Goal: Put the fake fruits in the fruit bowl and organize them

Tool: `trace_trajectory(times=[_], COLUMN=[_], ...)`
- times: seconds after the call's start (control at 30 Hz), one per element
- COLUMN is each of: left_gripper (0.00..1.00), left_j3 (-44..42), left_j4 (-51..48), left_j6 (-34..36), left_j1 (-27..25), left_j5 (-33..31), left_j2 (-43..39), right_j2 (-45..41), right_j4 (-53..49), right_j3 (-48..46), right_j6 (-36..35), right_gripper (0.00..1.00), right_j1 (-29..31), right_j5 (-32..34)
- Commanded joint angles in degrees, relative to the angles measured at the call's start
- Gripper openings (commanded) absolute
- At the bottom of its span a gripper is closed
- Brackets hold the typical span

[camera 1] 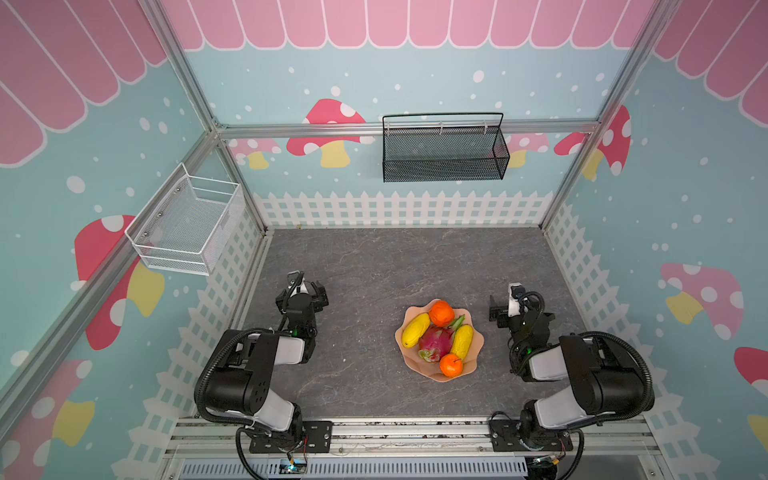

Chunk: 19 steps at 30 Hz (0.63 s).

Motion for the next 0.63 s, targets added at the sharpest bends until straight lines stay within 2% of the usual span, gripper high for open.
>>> trace_trajectory(times=[0.0, 0.6], left_gripper=[1.0, 1.0], left_j3=[0.75, 0.28], left_j4=[0.25, 1.93], left_j6=[0.81, 0.98], left_j1=[0.49, 0.36], left_j5=[0.97, -0.15], left_j2=[-0.48, -0.07], right_j2=[0.17, -0.19], right_j4=[2.88, 2.39], right_j3=[1.17, 1.24], right_j6=[-1.16, -1.33], right_gripper=[0.98, 0.98], right_j1=[-0.48, -0.48], right_j5=[-0.78, -1.17])
